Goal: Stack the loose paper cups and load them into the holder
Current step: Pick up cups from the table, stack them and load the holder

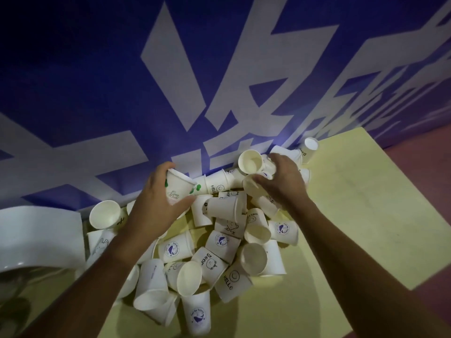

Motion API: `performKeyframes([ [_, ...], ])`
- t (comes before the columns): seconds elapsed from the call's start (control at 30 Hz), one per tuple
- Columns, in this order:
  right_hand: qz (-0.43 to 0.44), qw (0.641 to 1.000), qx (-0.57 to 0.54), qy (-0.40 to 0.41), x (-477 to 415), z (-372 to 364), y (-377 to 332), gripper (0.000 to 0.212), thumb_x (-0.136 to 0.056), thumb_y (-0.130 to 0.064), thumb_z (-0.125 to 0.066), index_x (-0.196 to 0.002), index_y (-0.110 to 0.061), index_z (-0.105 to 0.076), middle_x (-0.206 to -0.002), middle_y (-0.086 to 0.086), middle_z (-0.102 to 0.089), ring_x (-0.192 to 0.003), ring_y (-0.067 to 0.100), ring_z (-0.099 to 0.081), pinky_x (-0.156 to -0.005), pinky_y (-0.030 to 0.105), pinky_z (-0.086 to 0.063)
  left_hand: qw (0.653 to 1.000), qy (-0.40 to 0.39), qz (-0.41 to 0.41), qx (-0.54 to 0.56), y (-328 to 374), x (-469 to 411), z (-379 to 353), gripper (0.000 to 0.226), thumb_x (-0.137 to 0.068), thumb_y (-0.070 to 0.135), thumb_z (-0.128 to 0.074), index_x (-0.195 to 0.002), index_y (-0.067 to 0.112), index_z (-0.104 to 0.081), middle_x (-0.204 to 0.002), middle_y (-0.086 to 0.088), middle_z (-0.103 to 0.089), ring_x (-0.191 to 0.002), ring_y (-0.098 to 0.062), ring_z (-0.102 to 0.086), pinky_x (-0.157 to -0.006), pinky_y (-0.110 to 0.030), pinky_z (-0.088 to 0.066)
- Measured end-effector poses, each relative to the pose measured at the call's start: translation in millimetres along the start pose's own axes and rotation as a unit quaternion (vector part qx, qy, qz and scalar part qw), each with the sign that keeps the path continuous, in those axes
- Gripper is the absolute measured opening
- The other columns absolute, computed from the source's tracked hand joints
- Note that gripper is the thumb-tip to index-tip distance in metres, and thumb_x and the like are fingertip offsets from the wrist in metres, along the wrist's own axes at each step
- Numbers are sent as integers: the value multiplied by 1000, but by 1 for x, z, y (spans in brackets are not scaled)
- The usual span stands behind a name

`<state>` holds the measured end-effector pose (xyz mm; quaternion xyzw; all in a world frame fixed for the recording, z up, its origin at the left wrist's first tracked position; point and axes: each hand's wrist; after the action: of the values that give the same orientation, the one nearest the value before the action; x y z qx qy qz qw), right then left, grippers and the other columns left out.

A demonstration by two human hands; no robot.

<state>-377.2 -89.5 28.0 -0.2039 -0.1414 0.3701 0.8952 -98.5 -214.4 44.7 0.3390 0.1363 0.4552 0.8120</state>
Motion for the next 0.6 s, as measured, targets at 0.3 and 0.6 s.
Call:
performKeyframes([
  [0.3,18,996,89,20,-41,-63,-12,86,-76,-54,-81,-143,-25,-37,-128,4,-61,-118,28,-58,-101,50,-49,989,64,7,135,16,29,17,48,-84,64,-55,-121,37,-41,-96,24,-59,-78,-5,-67,-55,-12,-52],
  [0.6,47,994,-77,60,10,-32,-36,85,-74,-61,-83,-140,-31,-39,-132,-2,-60,-115,21,-58,-91,42,-55,980,75,16,184,0,49,46,69,-76,59,-68,-135,43,-37,-114,32,-50,-102,1,-60,-67,-11,-52],
])
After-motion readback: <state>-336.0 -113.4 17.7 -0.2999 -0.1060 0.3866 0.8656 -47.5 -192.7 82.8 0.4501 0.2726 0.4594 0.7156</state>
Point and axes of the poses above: each hand's wrist, its own x-axis away from the middle knuckle, its own z-axis out of the back of the hand, y = z × x
